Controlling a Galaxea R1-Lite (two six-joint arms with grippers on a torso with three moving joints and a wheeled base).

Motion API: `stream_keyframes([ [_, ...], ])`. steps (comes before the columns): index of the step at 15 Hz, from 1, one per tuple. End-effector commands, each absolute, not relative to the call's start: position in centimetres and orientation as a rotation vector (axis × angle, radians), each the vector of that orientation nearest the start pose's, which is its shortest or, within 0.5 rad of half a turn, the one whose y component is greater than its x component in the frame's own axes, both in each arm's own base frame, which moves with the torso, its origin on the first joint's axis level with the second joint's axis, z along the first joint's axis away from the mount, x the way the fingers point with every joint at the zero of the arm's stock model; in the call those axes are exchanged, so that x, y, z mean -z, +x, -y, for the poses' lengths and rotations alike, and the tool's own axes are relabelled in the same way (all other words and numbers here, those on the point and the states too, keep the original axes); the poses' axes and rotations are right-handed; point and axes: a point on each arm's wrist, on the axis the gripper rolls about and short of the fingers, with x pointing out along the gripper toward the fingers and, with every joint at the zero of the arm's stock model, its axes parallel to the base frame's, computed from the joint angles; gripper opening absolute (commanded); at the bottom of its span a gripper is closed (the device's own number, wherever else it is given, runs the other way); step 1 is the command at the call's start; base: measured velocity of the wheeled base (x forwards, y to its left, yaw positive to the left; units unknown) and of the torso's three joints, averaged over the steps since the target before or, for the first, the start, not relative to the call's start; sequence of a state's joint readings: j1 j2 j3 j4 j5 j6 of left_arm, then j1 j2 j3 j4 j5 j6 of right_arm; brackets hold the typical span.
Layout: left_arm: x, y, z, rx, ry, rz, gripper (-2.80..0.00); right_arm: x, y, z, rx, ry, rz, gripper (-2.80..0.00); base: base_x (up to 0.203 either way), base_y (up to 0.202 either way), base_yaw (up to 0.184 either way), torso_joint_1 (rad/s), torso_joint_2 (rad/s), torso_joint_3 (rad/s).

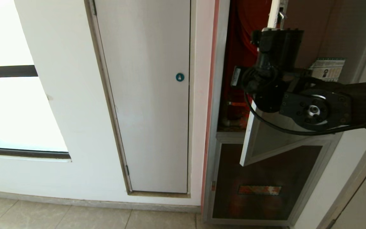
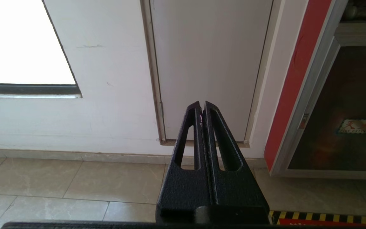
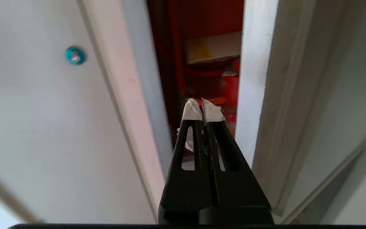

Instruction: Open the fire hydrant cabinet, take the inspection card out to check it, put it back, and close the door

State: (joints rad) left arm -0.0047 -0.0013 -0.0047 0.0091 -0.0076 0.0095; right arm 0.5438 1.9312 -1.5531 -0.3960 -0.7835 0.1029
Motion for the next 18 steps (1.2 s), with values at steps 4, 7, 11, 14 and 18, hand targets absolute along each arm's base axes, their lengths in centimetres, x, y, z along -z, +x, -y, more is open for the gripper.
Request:
stream_keyframes([
  [4, -7.6, -2.3, 0.0, 0.012, 0.009, -0.005, -2.80, -27.5, 37.6, -21.0, 0.307, 0.119, 0.140, -2.80, 0.000, 0.000, 0.000, 0.000, 0.00, 0.000],
  [7, -7.6, -2.3, 0.0, 0.012, 0.009, -0.005, -2.80, -27.2, 38.7, -21.6, 0.348, 0.087, 0.305, -2.80, 0.000, 0.000, 0.000, 0.000, 0.00, 0.000],
  [11, -7.6, -2.3, 0.0, 0.012, 0.009, -0.006, -2.80, -27.5, 38.9, -21.1, 0.387, 0.116, 0.349, -2.80, 0.000, 0.000, 0.000, 0.000, 0.00, 0.000],
  [14, -7.6, -2.3, 0.0, 0.012, 0.009, -0.006, -2.80, -28.4, 38.3, -20.7, 0.392, 0.148, 0.384, -2.80, 0.000, 0.000, 0.000, 0.000, 0.00, 0.000],
  [18, -7.6, -2.3, 0.0, 0.012, 0.009, -0.005, -2.80, -28.6, 38.4, -20.3, 0.402, 0.147, 0.387, -2.80, 0.000, 0.000, 0.000, 0.000, 0.00, 0.000],
])
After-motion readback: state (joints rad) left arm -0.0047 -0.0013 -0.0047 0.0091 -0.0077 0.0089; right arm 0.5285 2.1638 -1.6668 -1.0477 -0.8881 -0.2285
